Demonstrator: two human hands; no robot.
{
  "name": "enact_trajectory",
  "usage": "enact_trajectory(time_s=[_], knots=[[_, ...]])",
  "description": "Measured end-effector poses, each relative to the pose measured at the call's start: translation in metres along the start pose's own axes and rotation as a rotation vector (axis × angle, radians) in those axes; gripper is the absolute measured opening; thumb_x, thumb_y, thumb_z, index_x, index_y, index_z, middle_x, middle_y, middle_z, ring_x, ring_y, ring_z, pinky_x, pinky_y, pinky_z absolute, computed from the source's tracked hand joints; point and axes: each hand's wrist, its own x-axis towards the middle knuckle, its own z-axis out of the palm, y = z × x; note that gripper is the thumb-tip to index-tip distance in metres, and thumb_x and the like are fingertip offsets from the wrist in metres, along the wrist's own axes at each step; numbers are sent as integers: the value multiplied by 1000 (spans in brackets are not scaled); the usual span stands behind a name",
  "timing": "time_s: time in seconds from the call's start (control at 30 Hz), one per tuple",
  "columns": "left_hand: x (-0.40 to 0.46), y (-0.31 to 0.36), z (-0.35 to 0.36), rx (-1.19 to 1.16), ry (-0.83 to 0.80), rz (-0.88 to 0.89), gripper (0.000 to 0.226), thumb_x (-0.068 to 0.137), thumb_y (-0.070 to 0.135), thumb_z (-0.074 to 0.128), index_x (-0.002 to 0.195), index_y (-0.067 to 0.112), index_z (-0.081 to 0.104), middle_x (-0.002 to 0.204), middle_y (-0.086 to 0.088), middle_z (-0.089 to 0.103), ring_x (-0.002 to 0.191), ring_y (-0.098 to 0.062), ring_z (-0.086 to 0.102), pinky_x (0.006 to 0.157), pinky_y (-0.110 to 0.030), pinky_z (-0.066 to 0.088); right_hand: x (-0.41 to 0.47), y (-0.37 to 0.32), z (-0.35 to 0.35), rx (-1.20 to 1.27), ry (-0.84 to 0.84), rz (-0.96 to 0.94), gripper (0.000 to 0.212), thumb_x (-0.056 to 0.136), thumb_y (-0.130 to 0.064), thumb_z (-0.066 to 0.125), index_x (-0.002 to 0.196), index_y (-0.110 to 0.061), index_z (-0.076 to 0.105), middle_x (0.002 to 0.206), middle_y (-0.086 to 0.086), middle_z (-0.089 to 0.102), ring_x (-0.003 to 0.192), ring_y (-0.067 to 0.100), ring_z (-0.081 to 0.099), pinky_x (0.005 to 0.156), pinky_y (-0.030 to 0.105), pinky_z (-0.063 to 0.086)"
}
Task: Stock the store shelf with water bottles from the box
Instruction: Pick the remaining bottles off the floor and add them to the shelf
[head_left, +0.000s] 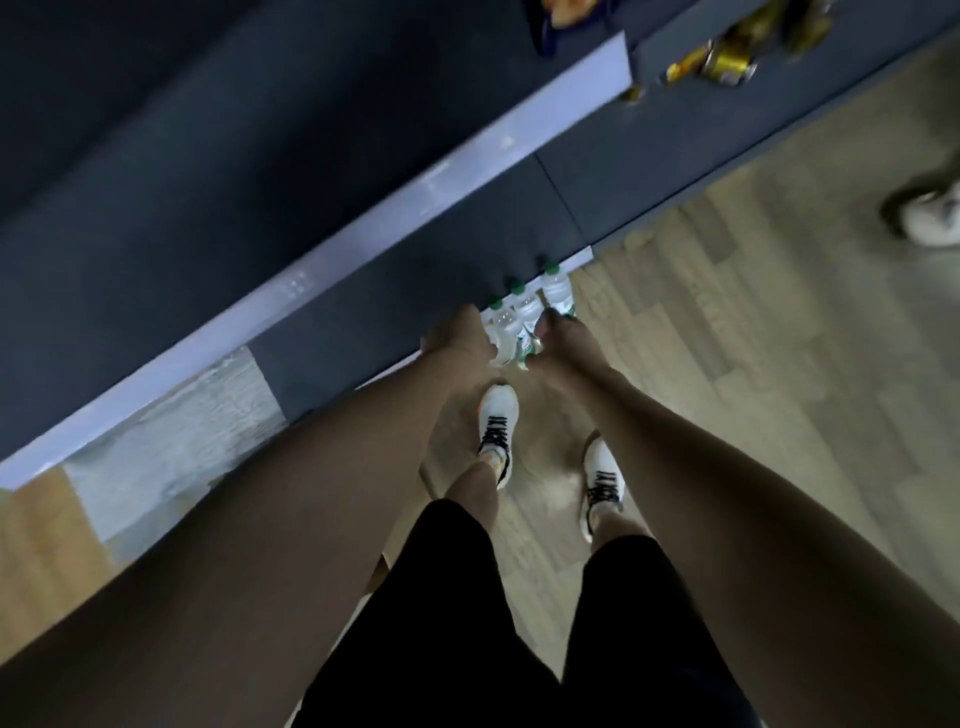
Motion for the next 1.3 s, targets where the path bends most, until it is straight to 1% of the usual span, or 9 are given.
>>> enact_trajectory(time_s=[0.17, 0.3, 0.47, 0.63, 0.8, 0.9, 1.0, 1.13, 1.3], knots=[[-104, 13, -93, 1, 124, 85, 22, 83, 21, 66, 102, 10, 67, 111, -11, 67, 101, -32, 65, 74, -32, 47, -83, -59, -73, -146, -2, -160, 35, 83, -21, 68, 112, -6, 55, 120, 17, 61, 113, 36, 59, 84, 35, 47], [-191, 12, -165, 42, 149, 165, 15, 77, 19, 68, 71, 10, 57, 73, -10, 63, 76, -30, 67, 52, -27, 39, -151, -110, -114, -264, 12, -331, 55, 73, -26, 79, 119, -8, 54, 122, 16, 59, 114, 36, 58, 83, 35, 48], [-295, -17, -244, 11, 176, 188, 15, 69, 19, 66, 63, 7, 61, 49, -4, 57, 49, -23, 56, 50, -27, 41, -224, -186, -157, -327, 9, -492, 59, 74, -19, 82, 123, -8, 53, 122, 13, 58, 112, 31, 58, 82, 30, 46], [-365, -57, -304, 7, 193, 211, 21, 74, 21, 71, 73, 1, 68, 54, -7, 64, 50, -21, 60, 51, -30, 49, -284, -250, -170, -366, -73, -597, 55, 63, -22, 90, 105, -17, 56, 104, 2, 62, 94, 21, 61, 75, 33, 48], [-420, -99, -350, 35, 287, 211, 33, 84, 24, 69, 89, -8, 67, 70, -17, 68, 50, -24, 59, 52, -31, 53, -343, -301, -151, -268, -144, -685, 64, 61, -17, 93, 115, -18, 57, 108, -6, 67, 100, 11, 63, 89, 28, 49], [-452, -127, -374, 39, 328, 200, 35, 83, 31, 73, 84, -4, 68, 71, -15, 69, 53, -25, 61, 58, -35, 57, -370, -328, -128, -170, -149, -751, 70, 51, -25, 96, 112, -25, 61, 109, -8, 72, 104, 11, 67, 98, 36, 53], [-483, -149, -394, 17, 370, 209, 37, 81, 34, 78, 79, -1, 66, 66, -12, 68, 52, -24, 61, 63, -39, 59, -393, -352, -112, -23, -119, -774, 65, 55, -20, 94, 113, -23, 65, 107, -8, 74, 102, 11, 68, 93, 32, 54], [-510, -174, -405, -102, 415, 253, 36, 77, 24, 84, 77, 3, 54, 62, -11, 64, 51, -22, 60, 52, -31, 55, -417, -370, -100, 62, -78, -769, 52, 56, -16, 93, 104, -21, 72, 98, -9, 77, 96, 9, 71, 86, 29, 56], [-514, -203, -409, -135, 444, 228, 37, 77, 14, 83, 93, 1, 52, 75, -13, 66, 62, -23, 61, 55, -31, 53, -429, -383, -104, 107, 11, -759, 42, 56, -17, 90, 95, -20, 73, 89, -8, 77, 87, 9, 72, 76, 24, 56]])
